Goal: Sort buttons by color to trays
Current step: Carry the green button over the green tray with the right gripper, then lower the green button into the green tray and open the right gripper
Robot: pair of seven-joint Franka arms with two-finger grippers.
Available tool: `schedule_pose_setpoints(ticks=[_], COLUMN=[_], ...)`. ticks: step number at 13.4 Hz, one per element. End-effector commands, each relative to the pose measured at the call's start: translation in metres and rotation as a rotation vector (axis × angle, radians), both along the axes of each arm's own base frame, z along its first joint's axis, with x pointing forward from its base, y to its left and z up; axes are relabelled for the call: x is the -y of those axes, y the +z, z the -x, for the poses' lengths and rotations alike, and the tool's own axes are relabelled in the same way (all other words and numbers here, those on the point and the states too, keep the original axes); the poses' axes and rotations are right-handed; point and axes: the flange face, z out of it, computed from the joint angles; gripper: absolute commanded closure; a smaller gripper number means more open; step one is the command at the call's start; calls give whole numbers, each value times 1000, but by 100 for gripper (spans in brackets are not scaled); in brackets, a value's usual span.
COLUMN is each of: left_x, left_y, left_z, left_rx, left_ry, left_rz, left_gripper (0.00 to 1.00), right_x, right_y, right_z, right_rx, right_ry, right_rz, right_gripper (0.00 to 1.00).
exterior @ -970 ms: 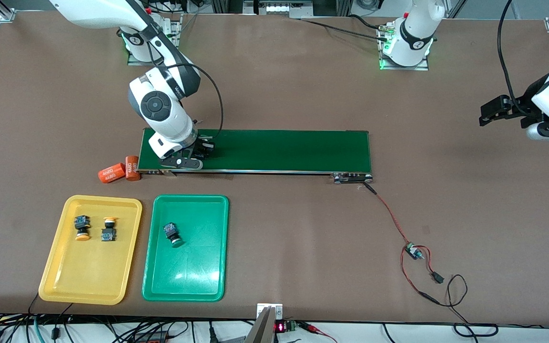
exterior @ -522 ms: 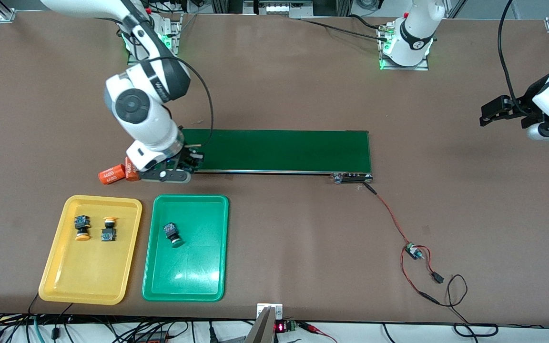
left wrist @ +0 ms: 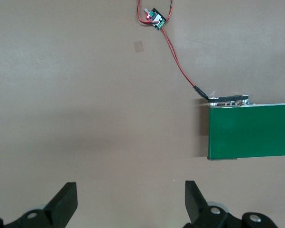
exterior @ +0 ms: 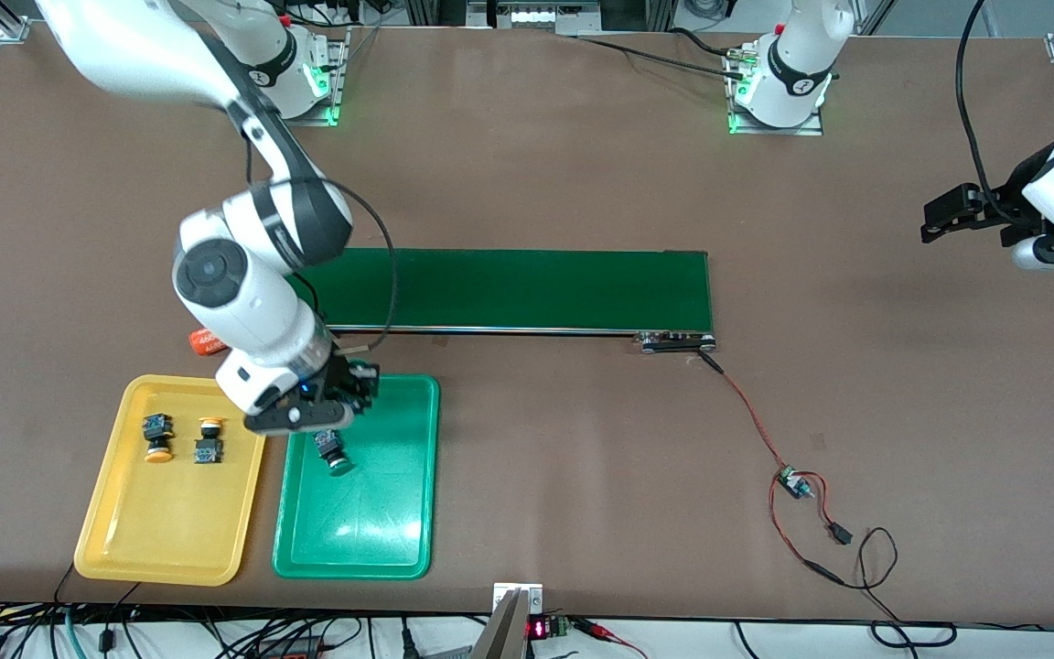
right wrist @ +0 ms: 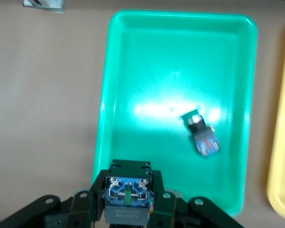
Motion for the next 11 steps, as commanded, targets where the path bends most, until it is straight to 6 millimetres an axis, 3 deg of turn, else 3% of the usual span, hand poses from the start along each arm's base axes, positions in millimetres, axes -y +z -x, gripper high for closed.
schedule_pose_setpoints(ticks=[1, 5, 9, 11], left_x=[-4, -5, -5, -5], left_y=[5, 5, 5, 5], left_z=[-1, 0, 0, 0], left_rx=[-20, -24, -24, -24], left_ry=[-18, -14, -14, -14], left_rz=[0, 0, 0, 0], left_gripper=[0, 0, 0, 0], right_x=[-17, -4, 5, 5], right_y=[-49, -105, -123, -127], right_z=[-18, -26, -29, -28], right_rx=[49, 97, 105, 102], right_ry=[51, 98, 111, 94], right_rz=[-15, 22, 29, 19], right_gripper=[85, 84, 78, 39])
